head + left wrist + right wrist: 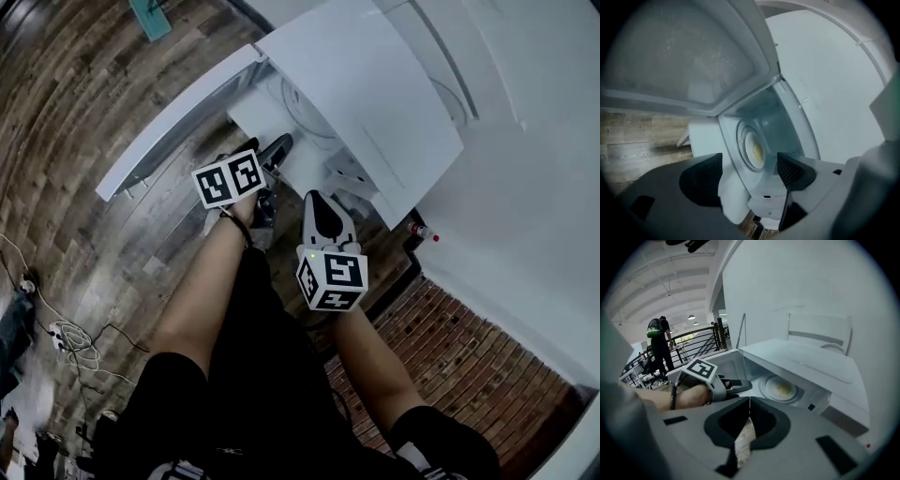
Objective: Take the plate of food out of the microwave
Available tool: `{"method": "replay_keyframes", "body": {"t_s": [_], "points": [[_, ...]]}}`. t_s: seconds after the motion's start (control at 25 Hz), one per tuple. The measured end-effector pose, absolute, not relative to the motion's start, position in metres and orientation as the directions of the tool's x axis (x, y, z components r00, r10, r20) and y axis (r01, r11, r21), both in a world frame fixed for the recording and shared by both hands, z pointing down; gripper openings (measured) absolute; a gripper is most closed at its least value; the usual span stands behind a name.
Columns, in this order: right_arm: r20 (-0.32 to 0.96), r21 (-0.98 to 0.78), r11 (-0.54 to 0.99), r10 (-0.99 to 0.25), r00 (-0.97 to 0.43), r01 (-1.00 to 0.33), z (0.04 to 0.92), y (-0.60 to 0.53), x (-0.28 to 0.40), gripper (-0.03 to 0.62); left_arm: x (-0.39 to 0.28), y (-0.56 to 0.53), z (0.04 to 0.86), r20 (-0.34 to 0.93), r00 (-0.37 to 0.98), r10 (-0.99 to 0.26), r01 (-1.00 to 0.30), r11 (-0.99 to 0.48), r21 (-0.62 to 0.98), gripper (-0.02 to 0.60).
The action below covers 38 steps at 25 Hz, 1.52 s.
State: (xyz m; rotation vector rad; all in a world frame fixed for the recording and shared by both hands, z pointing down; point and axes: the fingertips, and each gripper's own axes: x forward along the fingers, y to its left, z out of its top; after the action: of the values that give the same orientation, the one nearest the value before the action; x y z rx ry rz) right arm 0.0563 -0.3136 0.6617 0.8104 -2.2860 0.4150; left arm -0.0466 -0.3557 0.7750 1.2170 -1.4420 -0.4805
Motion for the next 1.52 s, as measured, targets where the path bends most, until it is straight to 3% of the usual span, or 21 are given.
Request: {"method": "replay_keyframes", "body": {"t_s": [0.24,0.88,1.32,1.44,1.52], "points": [[0.707,-0.094,0.730,-0.429,-0.562,-0.677,0.698,-0.311,0.072,0.014,-0.034,-0.409,0.823,0.498,0.208,-0.842,-0.427,0.380,0.820,0.360],[0.741,-0.074,0.700,-0.438,-0.509,-0.710,0.715,-0.329,0.116,0.014,-0.016,-0.463,0.886,0.656,0.240,-0.715,-0.404,0.541,0.737,0.359],[0.748,-0.116,0.716,-0.393,-0.534,-0.689,0.727,-0.326,0.109,0.014,-0.014,-0.438,0.890,0.637,0.271,-0.721,-0.330,0.552,0.765,0.353],[0.750,-0.133,0.723,-0.374,-0.546,-0.678,0.730,-0.324,0.103,0.014,-0.012,-0.432,0.881,0.560,0.293,-0.775,-0.248,0.504,0.828,0.250],[0.749,-0.140,0.728,-0.365,-0.553,-0.671,0.731,-0.322,0.099,0.014,-0.014,-0.431,0.871,0.511,0.289,-0.810,-0.202,0.470,0.859,0.142]]}}
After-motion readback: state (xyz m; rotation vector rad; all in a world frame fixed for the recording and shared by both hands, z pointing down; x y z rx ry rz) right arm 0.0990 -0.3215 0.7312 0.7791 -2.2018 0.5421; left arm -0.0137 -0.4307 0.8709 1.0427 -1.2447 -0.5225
